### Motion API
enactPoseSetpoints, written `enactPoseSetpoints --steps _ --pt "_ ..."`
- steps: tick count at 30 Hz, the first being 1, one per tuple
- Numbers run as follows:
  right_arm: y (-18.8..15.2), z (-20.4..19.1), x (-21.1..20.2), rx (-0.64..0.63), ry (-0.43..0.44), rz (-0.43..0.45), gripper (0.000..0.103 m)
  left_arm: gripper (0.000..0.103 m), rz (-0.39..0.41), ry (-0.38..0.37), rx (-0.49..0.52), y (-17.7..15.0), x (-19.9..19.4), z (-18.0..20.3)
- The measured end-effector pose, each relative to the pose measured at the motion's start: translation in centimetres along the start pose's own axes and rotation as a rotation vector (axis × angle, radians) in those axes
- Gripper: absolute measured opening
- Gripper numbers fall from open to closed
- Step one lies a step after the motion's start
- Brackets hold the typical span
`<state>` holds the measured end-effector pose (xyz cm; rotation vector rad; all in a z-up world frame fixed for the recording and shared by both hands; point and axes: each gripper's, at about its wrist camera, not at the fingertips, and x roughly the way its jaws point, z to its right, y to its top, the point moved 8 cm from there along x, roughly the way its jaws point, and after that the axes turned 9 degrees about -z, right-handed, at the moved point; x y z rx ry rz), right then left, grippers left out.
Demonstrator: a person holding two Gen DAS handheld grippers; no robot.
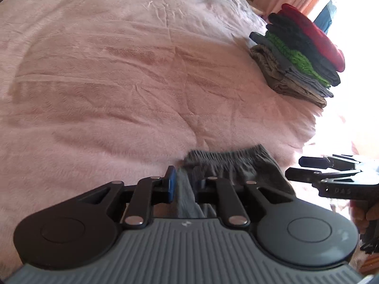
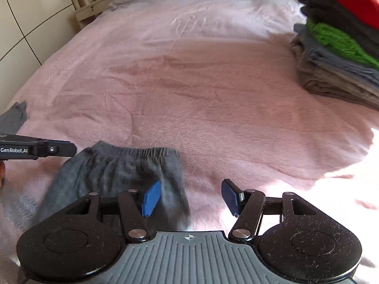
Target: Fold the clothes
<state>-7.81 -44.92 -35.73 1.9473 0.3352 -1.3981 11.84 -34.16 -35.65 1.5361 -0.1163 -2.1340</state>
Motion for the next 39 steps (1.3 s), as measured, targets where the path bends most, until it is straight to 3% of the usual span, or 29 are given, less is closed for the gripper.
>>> enactPoseSetpoints --steps 3,5,6,9,12,14,20,23,29,33,38,39 --pt "-3.0 -1.6 -2.3 -0.024 0.04 -0.053 0.06 0.009 -0.06 -0.052 0.011 -3.8 -1.3 2.1" --pt "-5.5 -3.2 -3.0 -0.061 0.053 -0.094 0.054 0.01 -0.091 -0.062 0.012 -6.7 -1.4 3.3" --pt "-6.8 -3.7 -2.9 -0.077 0.049 -0.119 0.049 0.01 -0.106 -0.054 0.01 -8.1 -1.4 3.6" --pt "-10.9 -4.4 -3.0 -0.113 0.01 -0.19 0.049 0.009 -0.126 0.017 -0.014 -12.2 -2.0 3.2" --pt "-15.1 -3.5 -4.0 -0.127 -0.047 -0.247 0.049 0.008 -0.128 0.041 -0.063 -15.2 -3.9 2.6" --pt "-16.9 -2.7 -5.7 -0.099 -0.042 -0.256 0.049 0.009 -0.142 0.109 -0.061 -16.5 -5.0 2.5" --pt "-19.2 -1.6 -8.4 -0.057 -0.028 -0.2 0.049 0.009 0.023 0.092 -0.099 -16.9 -7.9 6.2" --pt "-20.4 -1.1 -9.0 -0.04 -0.017 -0.189 0.049 0.012 -0.041 0.183 -0.093 -19.6 -6.4 7.9" --pt "-23.5 -0.9 -11.8 -0.034 0.006 -0.262 0.05 0.01 -0.121 0.286 -0.269 -26.0 -8.4 8.8" --pt "-23.3 -1.7 -14.5 -0.032 0.014 -0.294 0.05 0.012 -0.161 0.362 -0.317 -27.6 -11.6 10.8" --pt "-23.2 -2.8 -17.9 -0.029 0.025 -0.334 0.05 0.026 -0.107 0.381 -0.353 -26.6 -16.7 13.9" --pt "-23.1 -3.0 -18.6 -0.029 0.027 -0.342 0.054 0.03 -0.096 0.387 -0.35 -26.2 -17.7 14.5"
